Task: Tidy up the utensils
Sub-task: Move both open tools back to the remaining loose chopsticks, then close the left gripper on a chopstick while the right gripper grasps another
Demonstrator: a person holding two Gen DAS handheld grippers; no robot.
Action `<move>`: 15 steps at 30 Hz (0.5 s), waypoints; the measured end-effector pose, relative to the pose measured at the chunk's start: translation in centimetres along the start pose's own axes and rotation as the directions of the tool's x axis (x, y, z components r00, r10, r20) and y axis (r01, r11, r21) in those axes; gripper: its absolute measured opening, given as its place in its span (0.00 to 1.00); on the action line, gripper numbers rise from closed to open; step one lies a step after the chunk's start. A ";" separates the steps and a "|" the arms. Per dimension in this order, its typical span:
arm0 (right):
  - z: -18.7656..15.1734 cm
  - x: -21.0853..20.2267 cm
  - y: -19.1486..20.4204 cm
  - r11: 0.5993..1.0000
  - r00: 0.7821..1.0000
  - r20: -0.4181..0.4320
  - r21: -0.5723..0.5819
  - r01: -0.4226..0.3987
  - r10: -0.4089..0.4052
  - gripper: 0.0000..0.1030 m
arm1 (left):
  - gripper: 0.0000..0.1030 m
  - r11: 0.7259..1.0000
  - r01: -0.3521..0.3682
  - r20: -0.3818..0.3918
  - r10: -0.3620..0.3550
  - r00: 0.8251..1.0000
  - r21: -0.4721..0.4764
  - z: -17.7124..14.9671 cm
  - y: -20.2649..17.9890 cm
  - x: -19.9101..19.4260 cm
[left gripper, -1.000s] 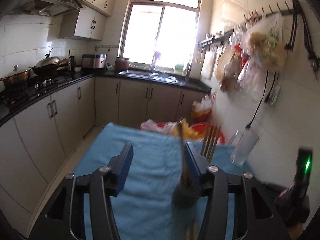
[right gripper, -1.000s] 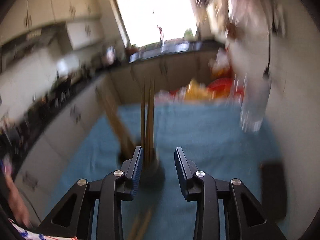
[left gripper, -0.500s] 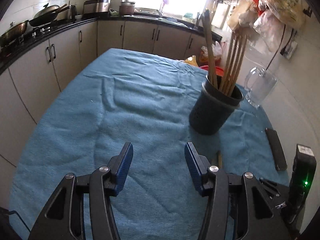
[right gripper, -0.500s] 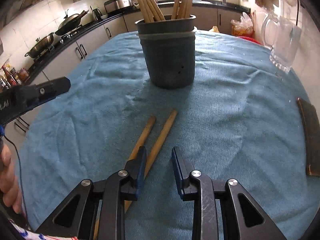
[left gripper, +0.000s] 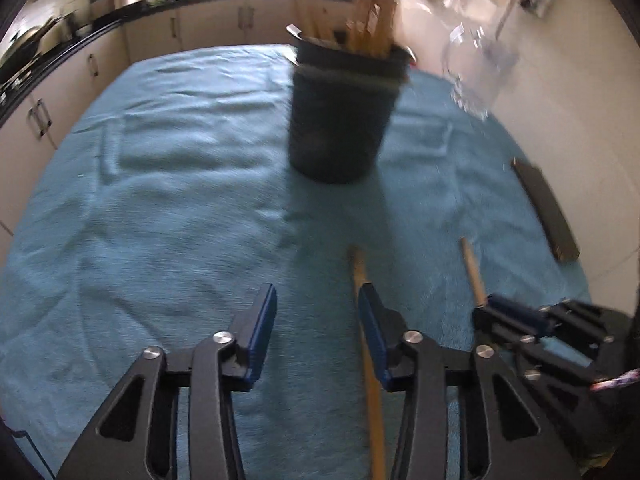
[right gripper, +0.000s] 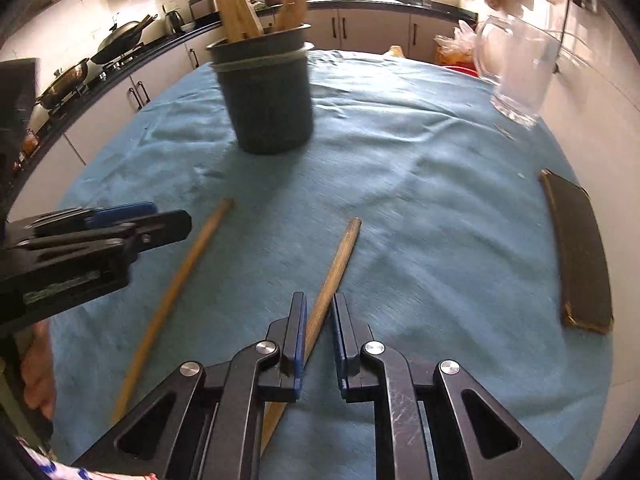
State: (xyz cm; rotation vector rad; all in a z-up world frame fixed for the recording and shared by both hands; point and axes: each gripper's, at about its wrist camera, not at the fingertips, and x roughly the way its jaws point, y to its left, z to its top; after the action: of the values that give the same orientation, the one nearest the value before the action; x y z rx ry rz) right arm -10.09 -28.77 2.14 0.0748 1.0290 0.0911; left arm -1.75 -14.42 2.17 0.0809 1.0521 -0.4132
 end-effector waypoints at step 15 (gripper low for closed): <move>2.3 1.1 -1.0 0.999 0.994 -0.090 0.003 0.054 -0.054 0.12 | 0.24 0.992 -0.052 -0.052 0.059 0.997 0.118 1.0 -2.3 1.4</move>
State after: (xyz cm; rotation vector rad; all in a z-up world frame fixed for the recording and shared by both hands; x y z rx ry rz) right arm -7.50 -29.71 2.31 0.0481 1.1206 0.0430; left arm -1.20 -17.22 1.79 0.2263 1.0779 -0.4233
